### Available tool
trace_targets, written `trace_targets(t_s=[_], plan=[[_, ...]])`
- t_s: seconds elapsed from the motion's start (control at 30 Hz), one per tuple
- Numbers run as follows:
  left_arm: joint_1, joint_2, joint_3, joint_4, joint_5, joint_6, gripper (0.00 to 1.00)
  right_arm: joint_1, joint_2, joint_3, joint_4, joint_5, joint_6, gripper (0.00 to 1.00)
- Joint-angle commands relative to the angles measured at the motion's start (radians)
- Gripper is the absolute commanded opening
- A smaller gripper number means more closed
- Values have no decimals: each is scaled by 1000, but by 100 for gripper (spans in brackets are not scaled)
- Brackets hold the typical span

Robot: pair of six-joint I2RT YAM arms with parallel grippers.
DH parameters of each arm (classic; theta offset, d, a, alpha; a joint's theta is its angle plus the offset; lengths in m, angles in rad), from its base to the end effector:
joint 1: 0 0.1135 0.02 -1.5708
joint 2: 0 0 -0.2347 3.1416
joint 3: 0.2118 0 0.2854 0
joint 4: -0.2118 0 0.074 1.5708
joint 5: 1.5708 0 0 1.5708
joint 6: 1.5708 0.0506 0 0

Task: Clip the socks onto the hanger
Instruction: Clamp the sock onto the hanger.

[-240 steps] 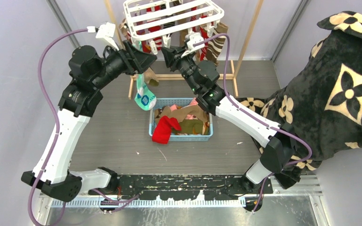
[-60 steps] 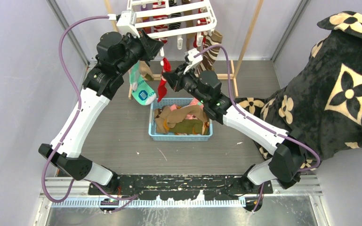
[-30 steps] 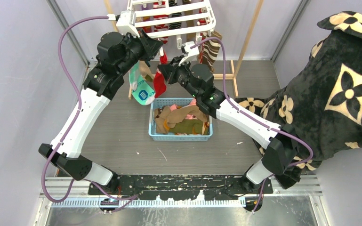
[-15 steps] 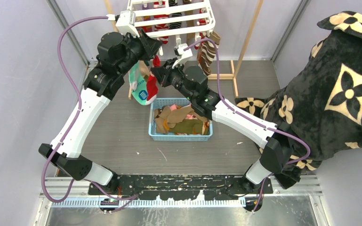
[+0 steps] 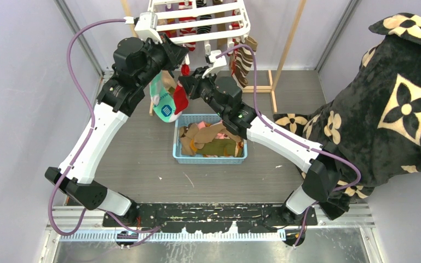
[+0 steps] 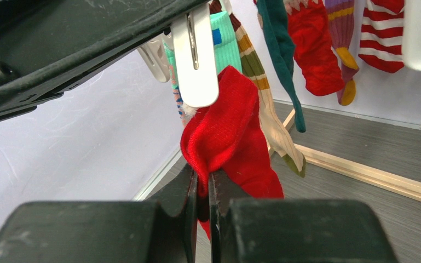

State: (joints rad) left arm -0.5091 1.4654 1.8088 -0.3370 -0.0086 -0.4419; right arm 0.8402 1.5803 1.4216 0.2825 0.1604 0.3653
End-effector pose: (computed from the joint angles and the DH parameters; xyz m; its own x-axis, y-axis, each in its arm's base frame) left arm 0.3167 -0.1763 0.4981 -0.2002 -0.3780 -0.9039 0.4362 0.7917 -0.4277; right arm 0.2931 0.3150 0.3786 -0.1479 0.3634 -0.9198 -0.6173 0.6927 0.3729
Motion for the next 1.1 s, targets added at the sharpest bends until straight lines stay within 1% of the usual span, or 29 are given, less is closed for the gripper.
trace_targets(t_s=[0.0,0.57,1.07], plan=[[-3,-29,33,33,-19,-3,0,2,-34,15,48,37,-5,1],[-3,-30,15,39,-21,-5,0,2,-41,20,78,40,6,1],[-4,-30,-3,46,-29,-7,0,7,-18,57,106,28,26,1]])
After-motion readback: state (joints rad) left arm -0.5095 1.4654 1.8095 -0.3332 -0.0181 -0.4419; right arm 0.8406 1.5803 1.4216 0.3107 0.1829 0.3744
